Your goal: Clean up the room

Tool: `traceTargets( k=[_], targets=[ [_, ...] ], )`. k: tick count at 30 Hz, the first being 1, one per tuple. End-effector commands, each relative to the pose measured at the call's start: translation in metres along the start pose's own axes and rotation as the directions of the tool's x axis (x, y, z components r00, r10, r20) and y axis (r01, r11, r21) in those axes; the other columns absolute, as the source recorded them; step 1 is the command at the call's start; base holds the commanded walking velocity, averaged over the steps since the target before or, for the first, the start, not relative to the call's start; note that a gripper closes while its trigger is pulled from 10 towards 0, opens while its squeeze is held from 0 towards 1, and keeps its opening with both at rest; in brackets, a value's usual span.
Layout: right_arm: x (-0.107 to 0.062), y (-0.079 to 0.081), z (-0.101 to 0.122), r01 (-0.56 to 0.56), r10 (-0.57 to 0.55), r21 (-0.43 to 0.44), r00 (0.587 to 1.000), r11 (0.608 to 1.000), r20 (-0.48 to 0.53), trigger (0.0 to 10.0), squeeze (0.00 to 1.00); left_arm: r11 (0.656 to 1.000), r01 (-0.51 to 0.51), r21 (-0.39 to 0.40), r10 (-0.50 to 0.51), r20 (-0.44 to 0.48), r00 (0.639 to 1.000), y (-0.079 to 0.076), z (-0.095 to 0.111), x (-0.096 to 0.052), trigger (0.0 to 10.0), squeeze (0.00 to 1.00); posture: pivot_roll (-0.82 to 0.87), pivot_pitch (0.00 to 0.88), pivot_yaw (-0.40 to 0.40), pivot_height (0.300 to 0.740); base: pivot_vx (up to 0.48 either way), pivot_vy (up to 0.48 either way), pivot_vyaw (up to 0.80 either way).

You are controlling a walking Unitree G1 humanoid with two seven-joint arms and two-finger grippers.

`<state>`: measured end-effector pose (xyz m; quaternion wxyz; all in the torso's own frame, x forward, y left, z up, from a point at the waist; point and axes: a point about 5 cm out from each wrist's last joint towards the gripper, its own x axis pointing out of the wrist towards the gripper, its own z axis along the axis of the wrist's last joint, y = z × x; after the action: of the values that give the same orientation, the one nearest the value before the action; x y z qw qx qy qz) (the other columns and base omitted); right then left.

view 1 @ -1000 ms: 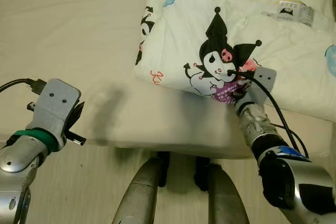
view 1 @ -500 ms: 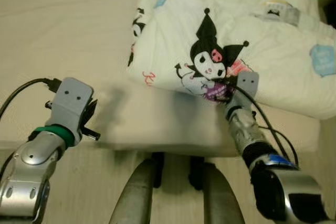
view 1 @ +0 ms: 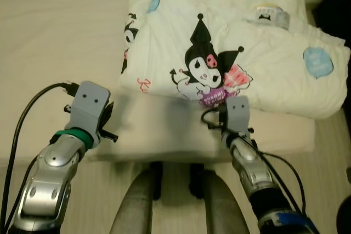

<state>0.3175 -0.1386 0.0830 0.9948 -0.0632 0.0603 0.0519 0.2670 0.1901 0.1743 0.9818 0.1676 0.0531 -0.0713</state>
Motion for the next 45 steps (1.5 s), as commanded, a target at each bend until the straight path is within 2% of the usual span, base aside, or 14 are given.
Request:
traceTargets(
  k=[1,5,6,7,8,10,12,14,16,19,20,23,29,45],
  targets=[
    [-0.013,0.007,-0.011,-0.044,0.043,-0.015,0.998,0.999,-0.041,0.0,0.00,1.000,-0.002,-0.004,0.002,-0.036,0.999,-0.002,-0.011,-0.001,10.0,0.00,0.06,0.402,0.042,0.740,0.000,0.000,0.00],
    [-0.023,0.009,-0.006,-0.049,0.048,-0.035,0.999,0.998,-0.024,0.0,0.00,1.000,-0.013,-0.008,0.012,-0.025,1.000,-0.003,-0.013,0.004,10.0,0.00,0.05,0.381,0.035,0.740,0.000,0.000,0.00],
    [-0.022,0.007,0.000,-0.038,0.038,-0.057,0.999,0.998,0.000,0.6,0.00,1.000,-0.016,-0.010,0.016,-0.020,1.000,-0.004,-0.013,0.005,10.0,0.00,0.05,0.372,0.032,0.740,0.000,0.000,0.00],
    [-0.021,0.005,0.005,-0.032,0.034,-0.070,0.999,0.997,0.021,10.0,0.00,1.000,-0.018,-0.012,0.018,-0.016,1.000,-0.004,-0.012,0.006,10.0,0.00,0.05,0.369,0.031,0.740,0.000,0.000,0.00],
    [-0.021,0.005,0.005,-0.032,0.034,-0.070,0.999,0.997,0.021,10.0,0.00,1.000,-0.018,-0.012,0.018,-0.016,1.000,-0.004,-0.012,0.006,10.0,0.00,0.05,0.369,0.031,0.740,0.000,0.000,0.00],
    [-0.013,0.006,0.033,-0.013,0.007,0.045,0.991,0.999,0.134,10.0,0.00,0.999,-0.024,-0.047,0.024,-0.007,1.000,-0.007,-0.012,0.008,10.0,0.00,0.06,0.333,0.032,0.740,0.000,0.000,0.00],
    [-0.013,0.006,0.033,-0.013,0.007,0.045,0.991,0.999,0.134,10.0,0.00,0.999,-0.024,-0.047,0.024,-0.007,1.000,-0.007,-0.012,0.008,10.0,0.00,0.06,0.333,0.032,0.740,0.000,0.000,0.00],
    [-0.011,0.014,0.057,-0.057,0.030,0.104,0.969,0.993,0.244,10.0,0.00,0.993,-0.031,-0.113,0.030,-0.005,1.000,-0.012,-0.014,0.010,10.0,0.00,0.05,0.294,0.028,0.740,0.000,0.000,0.00],
    [-0.011,0.014,0.057,-0.057,0.030,0.104,0.969,0.993,0.244,10.0,0.00,0.993,-0.031,-0.113,0.030,-0.005,1.000,-0.012,-0.014,0.010,10.0,0.00,0.05,0.294,0.028,0.740,0.000,0.000,0.00],
    [-0.013,0.024,0.066,-0.103,0.070,0.095,0.951,0.990,0.300,10.0,0.00,0.988,-0.023,-0.153,0.022,-0.002,1.000,-0.021,-0.015,0.014,10.0,0.00,0.04,0.248,0.016,0.740,0.000,0.000,0.00],
    [-0.017,0.035,0.070,-0.144,0.109,0.081,0.937,0.986,0.332,10.0,0.00,0.983,-0.011,-0.181,0.011,0.003,1.000,-0.032,-0.017,0.018,10.0,0.00,0.03,0.226,0.006,0.740,0.000,0.000,0.00],
    [-0.020,0.043,0.066,-0.180,0.144,0.082,0.934,0.980,0.328,10.0,0.00,0.980,-0.010,-0.201,0.011,0.007,1.000,-0.041,-0.018,0.024,10.0,0.00,0.01,0.192,-0.017,0.740,0.000,0.000,0.00],
    [-0.023,0.048,0.062,-0.199,0.163,0.088,0.935,0.976,0.316,10.0,0.00,0.976,-0.027,-0.214,0.032,0.017,0.999,-0.044,-0.018,0.029,10.0,0.00,0.01,0.162,-0.037,0.740,0.000,0.000,0.00],
    [-0.014,0.041,0.058,-0.173,0.139,0.078,0.935,0.982,0.327,10.0,0.00,0.972,-0.065,-0.228,0.071,0.022,0.997,-0.043,-0.024,0.043,10.0,0.00,0.00,0.088,-0.025,0.740,0.000,0.000,0.00]
  ],
)
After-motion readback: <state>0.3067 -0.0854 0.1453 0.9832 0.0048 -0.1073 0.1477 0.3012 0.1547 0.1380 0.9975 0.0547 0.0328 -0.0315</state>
